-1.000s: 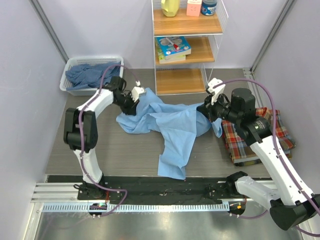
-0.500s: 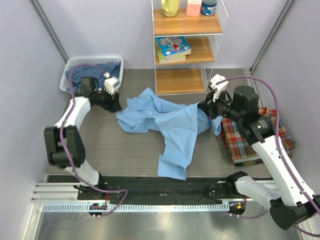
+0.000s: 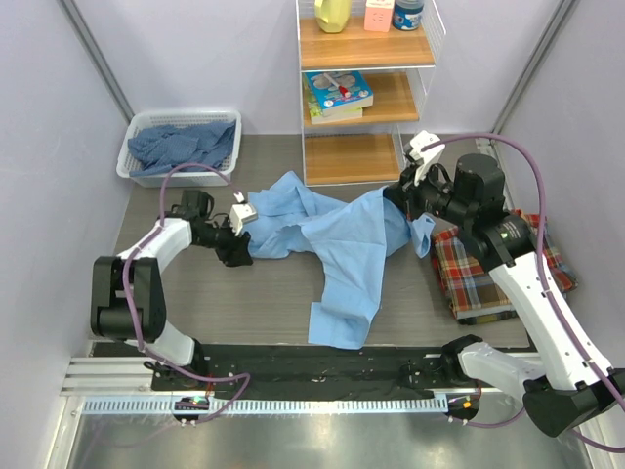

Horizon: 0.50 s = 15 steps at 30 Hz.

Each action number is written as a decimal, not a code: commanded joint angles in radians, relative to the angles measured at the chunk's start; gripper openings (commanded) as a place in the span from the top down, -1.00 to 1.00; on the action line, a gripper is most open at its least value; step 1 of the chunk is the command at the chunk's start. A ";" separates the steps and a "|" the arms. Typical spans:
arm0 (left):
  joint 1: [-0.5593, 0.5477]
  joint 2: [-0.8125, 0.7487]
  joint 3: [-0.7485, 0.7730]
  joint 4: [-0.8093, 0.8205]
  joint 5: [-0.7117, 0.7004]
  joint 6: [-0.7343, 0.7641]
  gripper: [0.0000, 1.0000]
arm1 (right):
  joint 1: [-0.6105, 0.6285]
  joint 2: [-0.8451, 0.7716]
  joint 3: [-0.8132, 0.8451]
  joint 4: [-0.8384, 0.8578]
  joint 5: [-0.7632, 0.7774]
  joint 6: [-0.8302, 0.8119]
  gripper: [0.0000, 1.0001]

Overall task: Fold and stack the long sleeve shirts
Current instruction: Flatten the shirt out

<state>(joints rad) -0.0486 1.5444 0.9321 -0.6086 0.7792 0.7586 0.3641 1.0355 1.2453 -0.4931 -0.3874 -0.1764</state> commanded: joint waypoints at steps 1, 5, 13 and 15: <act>-0.036 0.036 0.028 0.053 0.000 0.110 0.04 | -0.004 0.000 0.060 0.068 0.007 0.008 0.98; -0.072 0.078 0.062 0.070 -0.054 0.068 0.07 | -0.004 0.006 0.066 0.067 0.008 0.009 0.98; -0.077 0.100 0.086 0.095 -0.087 0.007 0.66 | -0.004 0.024 0.121 0.077 0.027 0.025 0.98; -0.074 0.071 0.089 0.186 -0.135 -0.054 0.99 | -0.004 0.038 0.149 0.087 0.035 0.008 0.98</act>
<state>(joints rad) -0.1249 1.6505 0.9928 -0.5541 0.6964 0.7750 0.3641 1.0645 1.3006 -0.4934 -0.3744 -0.1715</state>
